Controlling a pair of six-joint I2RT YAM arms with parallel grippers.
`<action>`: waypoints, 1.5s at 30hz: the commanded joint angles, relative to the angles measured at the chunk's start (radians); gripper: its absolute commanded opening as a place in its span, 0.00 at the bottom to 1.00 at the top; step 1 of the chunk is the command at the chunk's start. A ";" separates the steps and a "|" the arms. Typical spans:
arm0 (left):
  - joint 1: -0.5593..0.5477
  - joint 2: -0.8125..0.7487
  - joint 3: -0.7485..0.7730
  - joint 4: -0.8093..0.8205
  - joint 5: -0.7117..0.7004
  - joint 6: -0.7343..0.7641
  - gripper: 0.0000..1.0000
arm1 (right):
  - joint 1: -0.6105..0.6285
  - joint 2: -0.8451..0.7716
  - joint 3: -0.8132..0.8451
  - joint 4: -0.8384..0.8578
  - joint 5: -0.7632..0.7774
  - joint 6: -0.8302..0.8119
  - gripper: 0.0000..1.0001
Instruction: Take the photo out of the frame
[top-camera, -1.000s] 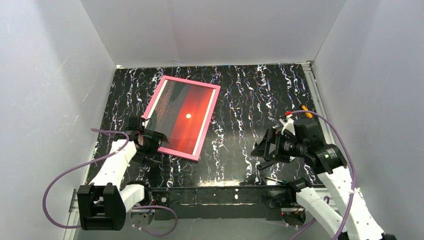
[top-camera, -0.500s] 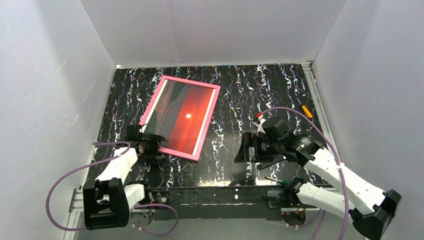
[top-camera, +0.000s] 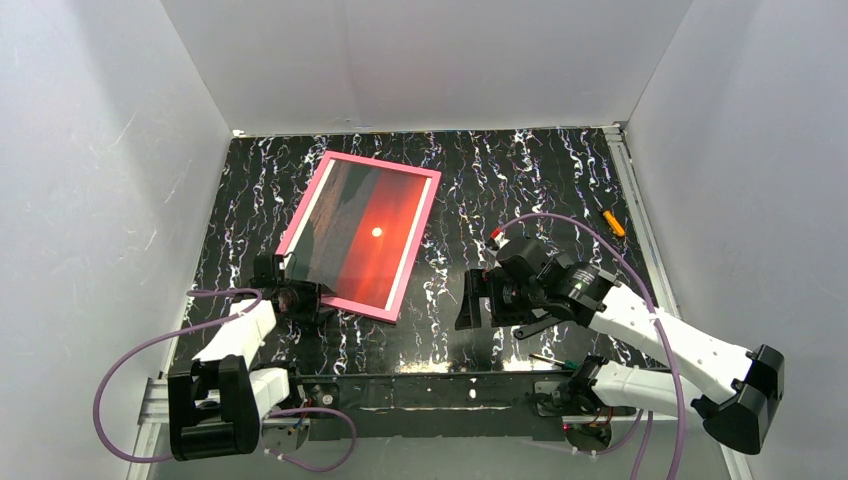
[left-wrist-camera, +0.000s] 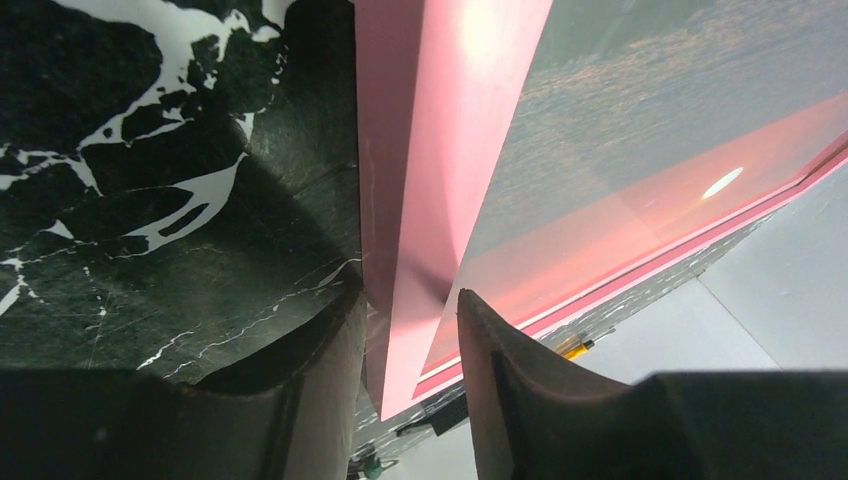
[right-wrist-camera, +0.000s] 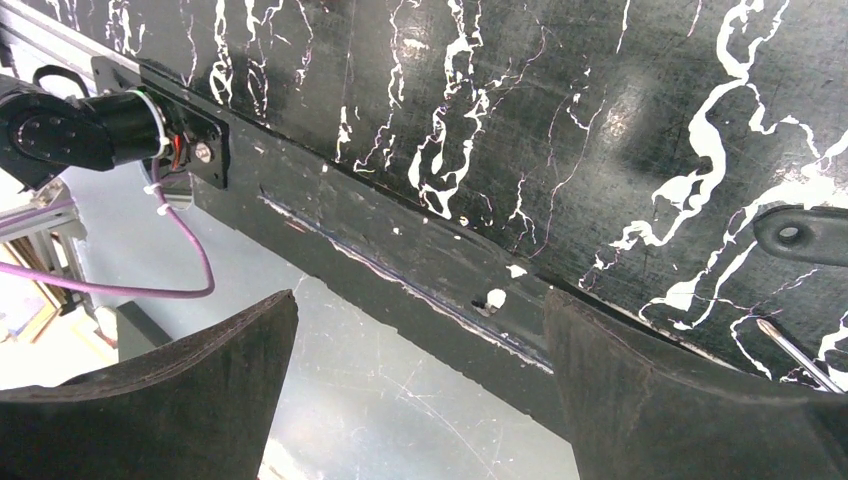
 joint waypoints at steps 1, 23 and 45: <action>0.005 0.016 -0.028 -0.062 0.007 0.008 0.37 | 0.024 0.017 0.053 0.032 0.039 0.008 1.00; 0.004 0.065 0.096 -0.334 -0.004 0.136 0.00 | 0.218 0.267 0.224 -0.056 0.312 -0.122 1.00; 0.005 0.040 0.388 -0.841 0.055 0.209 0.00 | 0.620 0.805 0.600 0.188 0.822 -0.971 1.00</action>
